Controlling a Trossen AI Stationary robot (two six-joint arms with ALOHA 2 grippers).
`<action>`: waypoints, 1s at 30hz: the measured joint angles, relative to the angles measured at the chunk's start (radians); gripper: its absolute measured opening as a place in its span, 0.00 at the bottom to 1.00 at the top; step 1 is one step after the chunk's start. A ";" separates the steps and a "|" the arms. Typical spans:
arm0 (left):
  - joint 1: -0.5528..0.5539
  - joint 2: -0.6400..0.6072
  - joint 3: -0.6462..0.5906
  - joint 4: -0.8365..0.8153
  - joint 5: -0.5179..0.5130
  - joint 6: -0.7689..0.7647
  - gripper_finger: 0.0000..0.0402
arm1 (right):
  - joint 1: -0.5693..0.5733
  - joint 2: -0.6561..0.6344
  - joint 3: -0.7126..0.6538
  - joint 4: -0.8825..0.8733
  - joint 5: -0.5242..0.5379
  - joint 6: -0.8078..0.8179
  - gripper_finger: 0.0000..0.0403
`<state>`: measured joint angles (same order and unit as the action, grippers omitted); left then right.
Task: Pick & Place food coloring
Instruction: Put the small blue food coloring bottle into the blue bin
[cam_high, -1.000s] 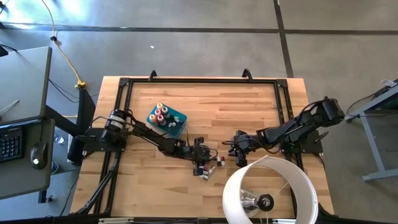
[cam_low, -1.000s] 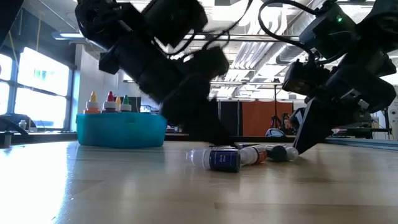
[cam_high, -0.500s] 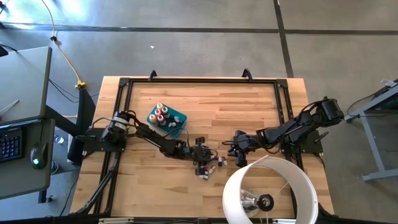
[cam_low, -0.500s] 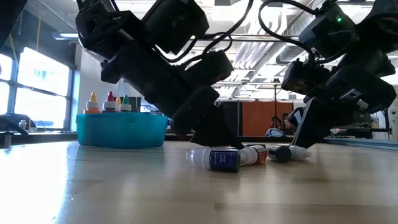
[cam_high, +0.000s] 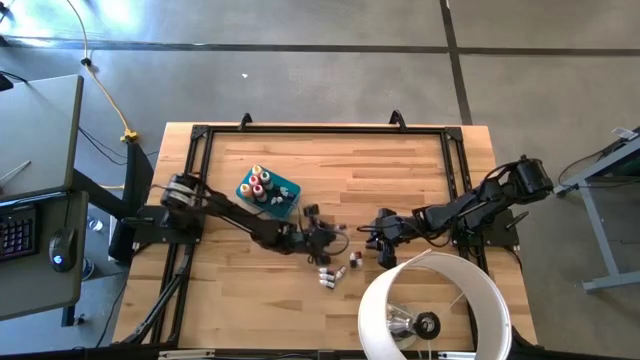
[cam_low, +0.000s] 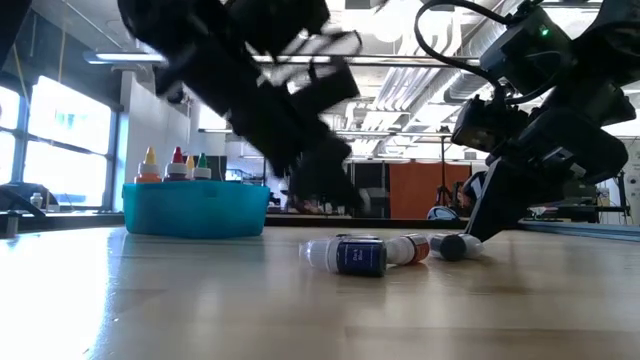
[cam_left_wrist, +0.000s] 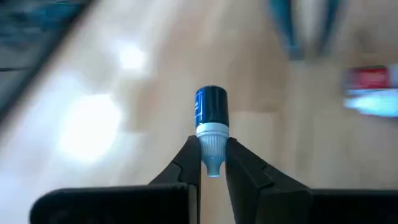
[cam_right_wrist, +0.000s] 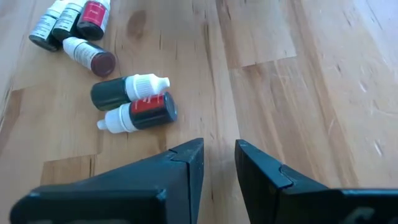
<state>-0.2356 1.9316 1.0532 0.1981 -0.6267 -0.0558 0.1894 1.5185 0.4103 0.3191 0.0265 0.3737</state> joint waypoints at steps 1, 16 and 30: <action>0.000 -0.037 0.000 -0.063 -0.048 0.000 0.09 | 0.000 0.000 0.000 0.000 0.000 -0.001 0.21; 0.087 -0.477 -0.001 -1.088 -0.005 -0.639 0.10 | 0.000 0.000 0.000 0.039 0.040 -0.069 0.21; 0.180 -0.420 -0.066 -0.999 0.069 -0.629 0.30 | 0.001 -0.001 0.000 0.096 0.028 -0.201 0.38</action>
<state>-0.0557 1.5115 0.9871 -0.8011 -0.5579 -0.6848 0.1905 1.5173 0.4099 0.4156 0.0546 0.1729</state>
